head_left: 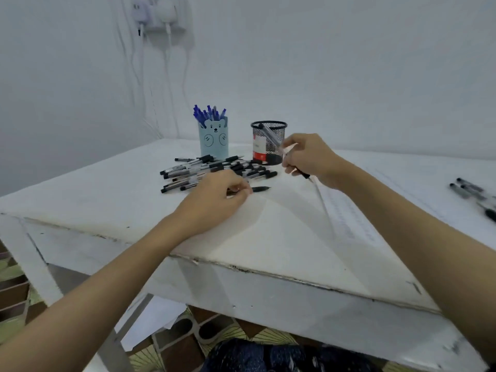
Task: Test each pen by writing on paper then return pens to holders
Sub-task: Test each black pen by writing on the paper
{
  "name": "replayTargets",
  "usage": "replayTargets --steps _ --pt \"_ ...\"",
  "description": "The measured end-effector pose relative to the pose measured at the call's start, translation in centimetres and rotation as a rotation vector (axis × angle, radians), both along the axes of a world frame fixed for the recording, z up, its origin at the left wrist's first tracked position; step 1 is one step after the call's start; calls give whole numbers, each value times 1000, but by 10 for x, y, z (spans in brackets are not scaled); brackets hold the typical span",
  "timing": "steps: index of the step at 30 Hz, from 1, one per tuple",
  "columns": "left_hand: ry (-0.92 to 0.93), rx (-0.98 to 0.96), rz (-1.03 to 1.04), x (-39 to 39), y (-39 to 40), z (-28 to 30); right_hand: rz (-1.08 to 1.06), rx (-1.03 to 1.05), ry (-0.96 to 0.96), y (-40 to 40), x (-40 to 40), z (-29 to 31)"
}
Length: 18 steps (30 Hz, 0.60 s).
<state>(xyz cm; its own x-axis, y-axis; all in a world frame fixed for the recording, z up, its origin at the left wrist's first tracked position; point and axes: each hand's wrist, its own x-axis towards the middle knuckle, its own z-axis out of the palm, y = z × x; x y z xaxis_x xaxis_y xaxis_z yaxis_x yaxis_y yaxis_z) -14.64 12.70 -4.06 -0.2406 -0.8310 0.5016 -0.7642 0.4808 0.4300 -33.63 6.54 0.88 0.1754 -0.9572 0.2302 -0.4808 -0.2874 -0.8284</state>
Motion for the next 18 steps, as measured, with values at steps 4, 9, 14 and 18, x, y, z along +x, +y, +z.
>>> replayTargets --steps 4,9,14,18 --pt "-13 2 -105 -58 -19 1 68 362 -564 17 -65 9" --pt "-49 65 -229 -137 -37 3 20 484 -1083 30 -139 6" --pt "-124 98 -292 -191 -51 4 -113 419 -1187 41 -189 2" --pt "-184 123 -339 -210 -61 2 -166 339 -1243 45 -214 -3"
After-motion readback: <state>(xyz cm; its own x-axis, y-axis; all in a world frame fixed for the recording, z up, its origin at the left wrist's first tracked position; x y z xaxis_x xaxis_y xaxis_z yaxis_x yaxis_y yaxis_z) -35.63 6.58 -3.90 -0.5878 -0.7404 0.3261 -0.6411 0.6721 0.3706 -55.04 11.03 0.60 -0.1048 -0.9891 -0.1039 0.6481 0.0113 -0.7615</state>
